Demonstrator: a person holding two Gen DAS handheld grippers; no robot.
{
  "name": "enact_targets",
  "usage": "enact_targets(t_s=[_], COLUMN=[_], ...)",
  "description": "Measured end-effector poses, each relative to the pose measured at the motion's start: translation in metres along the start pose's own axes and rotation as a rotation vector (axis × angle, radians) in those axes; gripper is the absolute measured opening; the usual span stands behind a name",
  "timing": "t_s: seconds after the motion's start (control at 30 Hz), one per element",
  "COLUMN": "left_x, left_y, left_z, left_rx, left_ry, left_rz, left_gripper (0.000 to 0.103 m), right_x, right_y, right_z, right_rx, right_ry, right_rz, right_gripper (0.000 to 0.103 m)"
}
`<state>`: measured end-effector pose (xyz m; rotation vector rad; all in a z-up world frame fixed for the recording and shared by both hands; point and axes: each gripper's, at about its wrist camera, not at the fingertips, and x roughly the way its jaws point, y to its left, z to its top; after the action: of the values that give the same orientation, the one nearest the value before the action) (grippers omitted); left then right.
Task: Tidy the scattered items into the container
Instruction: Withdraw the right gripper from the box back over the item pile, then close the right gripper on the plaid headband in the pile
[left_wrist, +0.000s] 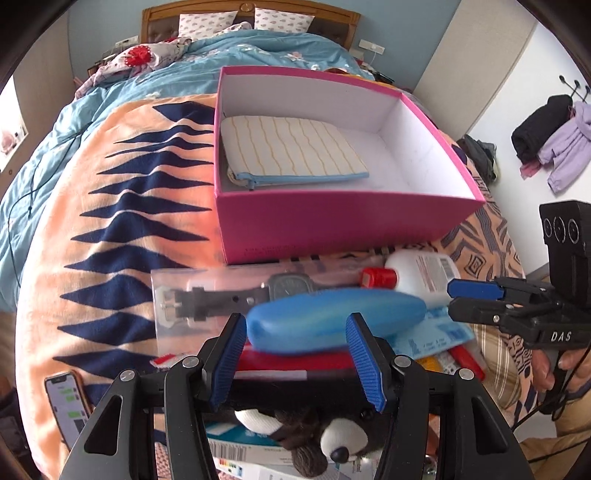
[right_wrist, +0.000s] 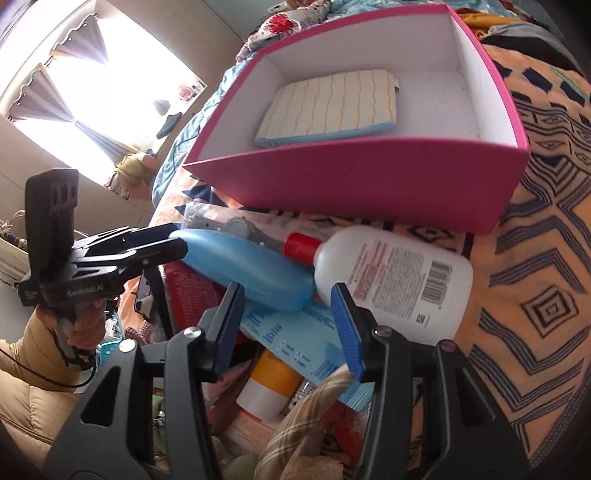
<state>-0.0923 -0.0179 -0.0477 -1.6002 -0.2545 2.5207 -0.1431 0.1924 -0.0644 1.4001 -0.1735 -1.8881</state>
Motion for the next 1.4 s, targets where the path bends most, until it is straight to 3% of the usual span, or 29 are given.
enact_targets(t_s=[0.2,0.43,0.57,0.8,1.03,1.4], left_x=[-0.017,-0.045,-0.040,-0.024,-0.024,-0.038], left_y=[-0.002,-0.042,-0.080,-0.123,-0.130,-0.124], left_z=[-0.010,-0.018,-0.026,-0.043,-0.055,-0.060], left_rx=[-0.018,0.087,0.170,0.235,0.211,0.209], left_ry=[-0.028,-0.069,-0.051,0.002,0.009,-0.011], left_rz=[-0.003,-0.062,-0.105,-0.151,-0.154,-0.098], left_gripper=[0.058,0.058,0.058,0.058,0.058,0.058], right_x=[-0.010,-0.052,-0.074,-0.090,-0.091,-0.091], right_y=[0.000,-0.016,-0.031,-0.047,-0.037,-0.027], right_z=[-0.007,-0.030,-0.055,-0.101,-0.119,-0.139], right_rx=[0.011,0.072,0.130,0.168,0.133,0.051], right_ry=[-0.010,-0.070,-0.085,-0.031,-0.008,0.007], right_rz=[-0.005,-0.050,-0.084,-0.150,-0.133,-0.152], right_gripper=[0.051,0.051,0.051,0.051,0.051,0.051])
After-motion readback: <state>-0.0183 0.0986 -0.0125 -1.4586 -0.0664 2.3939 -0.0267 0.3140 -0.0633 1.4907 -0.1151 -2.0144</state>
